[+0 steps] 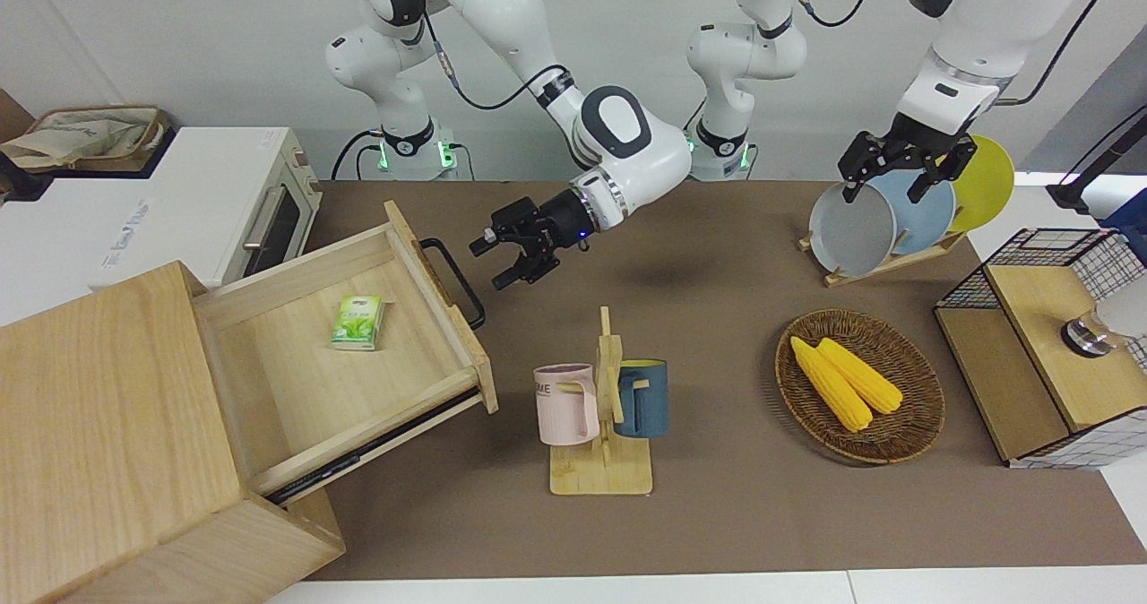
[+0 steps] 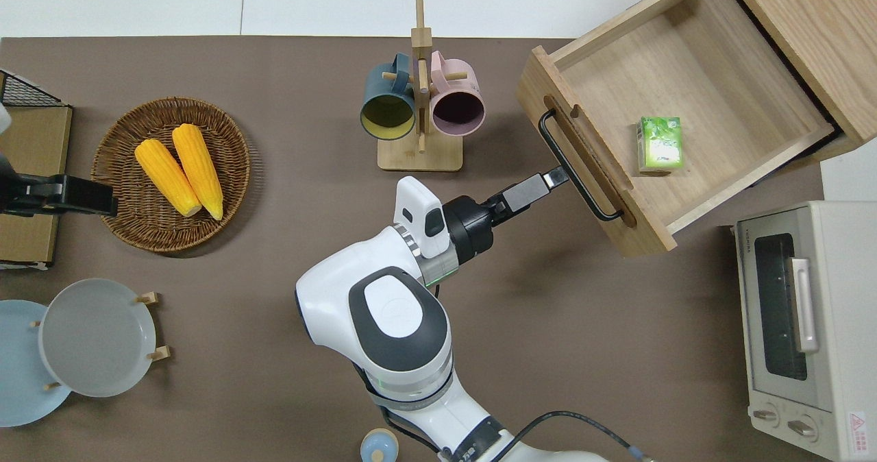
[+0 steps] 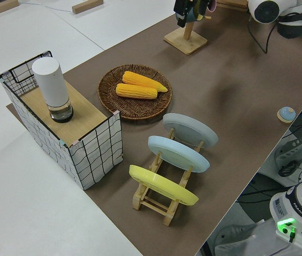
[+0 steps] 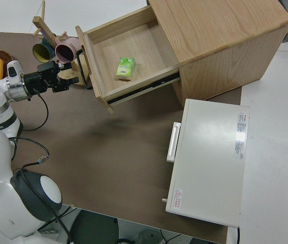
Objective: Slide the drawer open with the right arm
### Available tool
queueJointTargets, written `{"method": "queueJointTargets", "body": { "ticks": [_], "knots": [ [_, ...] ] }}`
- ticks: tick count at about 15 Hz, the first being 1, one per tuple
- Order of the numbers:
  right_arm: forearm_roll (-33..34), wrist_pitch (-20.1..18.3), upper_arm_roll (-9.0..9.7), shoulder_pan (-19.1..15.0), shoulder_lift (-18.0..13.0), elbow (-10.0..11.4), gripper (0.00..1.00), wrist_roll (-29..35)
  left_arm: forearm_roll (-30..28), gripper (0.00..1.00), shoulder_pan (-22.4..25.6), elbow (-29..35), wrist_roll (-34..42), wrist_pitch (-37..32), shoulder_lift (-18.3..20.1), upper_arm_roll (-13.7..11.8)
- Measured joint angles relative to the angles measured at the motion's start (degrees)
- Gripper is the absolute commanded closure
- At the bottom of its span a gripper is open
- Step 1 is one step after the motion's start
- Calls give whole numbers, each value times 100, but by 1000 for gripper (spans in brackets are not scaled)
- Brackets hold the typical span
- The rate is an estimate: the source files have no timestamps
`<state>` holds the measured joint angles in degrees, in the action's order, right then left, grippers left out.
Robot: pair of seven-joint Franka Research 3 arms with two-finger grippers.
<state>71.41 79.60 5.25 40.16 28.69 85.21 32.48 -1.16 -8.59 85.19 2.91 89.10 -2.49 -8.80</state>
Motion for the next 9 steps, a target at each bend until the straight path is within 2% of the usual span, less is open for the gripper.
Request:
{"method": "queueJointTargets", "body": {
  "ticks": [5,9],
  "knots": [
    [-692,10,102,6,-176,-428,13,-357,0,5,0,0,0,0,0,0],
    [-1515,101,99,-15,-429,-798,13,-555,0,5,0,0,0,0,0,0]
  ]
}}
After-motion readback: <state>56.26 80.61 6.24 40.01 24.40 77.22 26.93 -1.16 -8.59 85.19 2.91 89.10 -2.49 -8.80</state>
